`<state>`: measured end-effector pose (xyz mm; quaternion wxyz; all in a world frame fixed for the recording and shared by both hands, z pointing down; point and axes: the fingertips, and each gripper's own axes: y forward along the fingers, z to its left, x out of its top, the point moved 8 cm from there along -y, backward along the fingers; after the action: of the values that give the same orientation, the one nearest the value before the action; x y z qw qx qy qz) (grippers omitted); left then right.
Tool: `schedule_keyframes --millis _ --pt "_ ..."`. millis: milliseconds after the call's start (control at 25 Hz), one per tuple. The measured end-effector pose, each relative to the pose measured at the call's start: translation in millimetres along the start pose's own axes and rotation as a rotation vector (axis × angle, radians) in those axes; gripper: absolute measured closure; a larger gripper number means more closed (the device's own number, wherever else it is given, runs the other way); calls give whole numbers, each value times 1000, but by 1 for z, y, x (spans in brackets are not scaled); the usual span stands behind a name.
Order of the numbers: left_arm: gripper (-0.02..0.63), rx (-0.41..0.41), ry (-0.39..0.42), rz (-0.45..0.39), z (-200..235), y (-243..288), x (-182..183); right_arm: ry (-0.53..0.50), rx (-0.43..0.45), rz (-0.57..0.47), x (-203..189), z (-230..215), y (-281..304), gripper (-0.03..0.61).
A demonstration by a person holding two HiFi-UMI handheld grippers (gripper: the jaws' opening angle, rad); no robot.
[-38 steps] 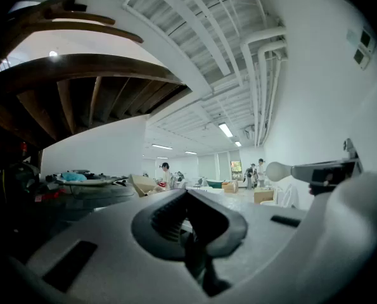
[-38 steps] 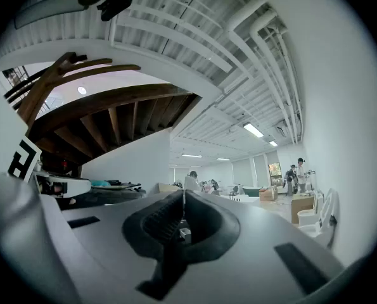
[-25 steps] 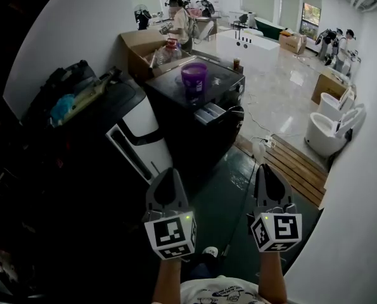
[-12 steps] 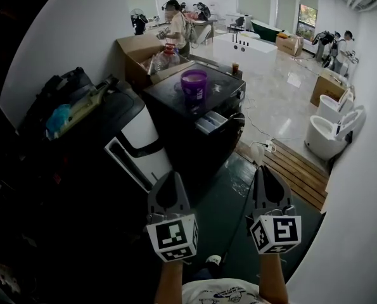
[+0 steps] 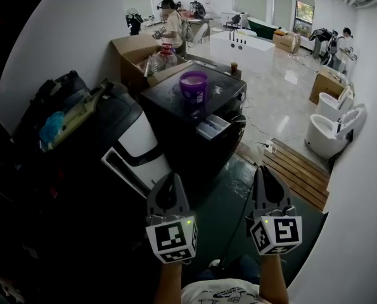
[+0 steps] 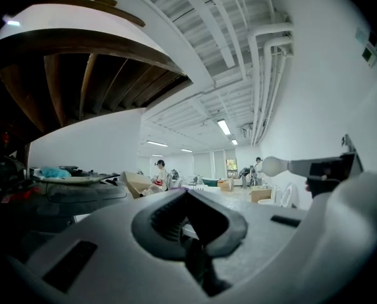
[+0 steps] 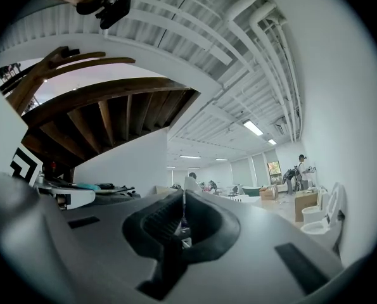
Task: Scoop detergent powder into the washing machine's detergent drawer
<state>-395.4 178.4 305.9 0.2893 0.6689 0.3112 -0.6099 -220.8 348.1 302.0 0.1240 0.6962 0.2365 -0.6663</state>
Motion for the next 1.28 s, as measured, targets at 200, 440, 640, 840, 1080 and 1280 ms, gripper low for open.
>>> schedule_keyframes --millis 200,440,640,840,1080,1280 --pt "609 -5 -6 14 -2 19 -3 -4 3 28 -4 -8 16 558" --pt "609 13 -9 33 -5 45 -9 2 14 36 -12 -23 44 558" --pt "609 51 -7 33 -14 77 -8 14 57 35 -17 -44 81 558" --pt "609 100 -4 31 -28 117 -4 18 112 37 -19 -73 127 558" --pt "609 177 -18 43 -54 170 3 20 186 42 -16 -118 183 558" --pt "609 231 -25 42 -82 215 9 23 249 42 -13 -159 229 558"
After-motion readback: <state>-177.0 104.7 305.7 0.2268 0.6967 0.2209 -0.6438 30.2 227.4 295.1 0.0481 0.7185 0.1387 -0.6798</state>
